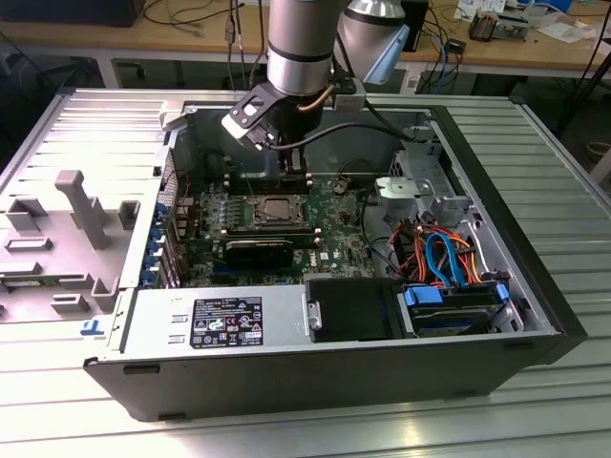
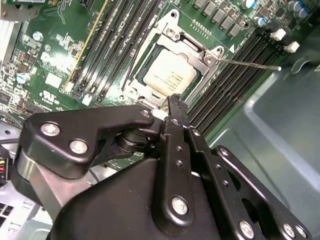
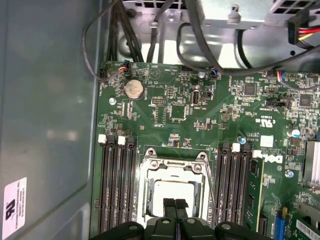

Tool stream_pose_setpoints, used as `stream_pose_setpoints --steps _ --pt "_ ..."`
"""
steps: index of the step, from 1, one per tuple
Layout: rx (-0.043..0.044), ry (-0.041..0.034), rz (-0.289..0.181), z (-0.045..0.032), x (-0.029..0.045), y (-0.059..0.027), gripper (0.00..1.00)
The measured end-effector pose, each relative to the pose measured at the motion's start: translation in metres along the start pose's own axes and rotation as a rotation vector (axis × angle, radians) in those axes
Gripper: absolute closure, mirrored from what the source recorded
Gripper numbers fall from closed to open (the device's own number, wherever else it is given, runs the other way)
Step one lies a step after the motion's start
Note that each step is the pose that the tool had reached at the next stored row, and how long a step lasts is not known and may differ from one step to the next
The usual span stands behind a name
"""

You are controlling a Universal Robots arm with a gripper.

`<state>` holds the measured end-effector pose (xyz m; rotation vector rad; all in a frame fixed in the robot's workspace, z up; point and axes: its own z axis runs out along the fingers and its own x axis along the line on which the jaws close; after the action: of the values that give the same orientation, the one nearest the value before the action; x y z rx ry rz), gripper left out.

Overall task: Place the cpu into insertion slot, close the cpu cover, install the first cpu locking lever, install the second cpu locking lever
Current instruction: 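Install the first cpu locking lever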

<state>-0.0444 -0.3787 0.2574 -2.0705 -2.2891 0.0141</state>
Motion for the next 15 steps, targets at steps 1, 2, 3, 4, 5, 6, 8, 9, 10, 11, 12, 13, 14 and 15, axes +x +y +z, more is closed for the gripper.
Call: stream_pose_setpoints --steps 1,2,3,4,5,6,8,9,10,11,12,13,14,15 --pt "0.0003 -0.0004 -0.011 0.0 0.0 0.0 0.89" --pt "0.0008 -0.0009 -0.024 0.0 0.0 0.0 0.89" --pt "0.0012 -0.0013 -0.036 0.0 0.0 0.0 0.89" --pt "0.0016 -0.0019 -0.05 0.0 0.0 0.0 0.89" --pt "0.0021 -0.0024 -0.063 0.0001 0.0 0.0 0.89" --pt "0.0026 -0.0032 -0.08 0.0 0.0 0.0 0.89" --pt "0.0037 -0.0046 -0.11 0.0 0.0 0.0 0.89" --pt "0.0042 -0.0051 -0.124 0.0 0.0 0.0 0.89" --pt "0.0047 -0.0056 -0.137 0.0 0.0 0.0 0.89" --pt "0.005 -0.006 -0.147 0.0 0.0 0.0 0.89" --pt "0.006 -0.0071 -0.175 0.0001 0.0 0.0 0.89" --pt "0.0064 -0.0076 -0.189 0.0 0.0 0.0 0.89" --pt "0.0067 -0.0079 -0.196 0.0 0.0 0.0 0.89" --pt "0.007 -0.0082 -0.204 0.0 0.0 0.0 0.89"
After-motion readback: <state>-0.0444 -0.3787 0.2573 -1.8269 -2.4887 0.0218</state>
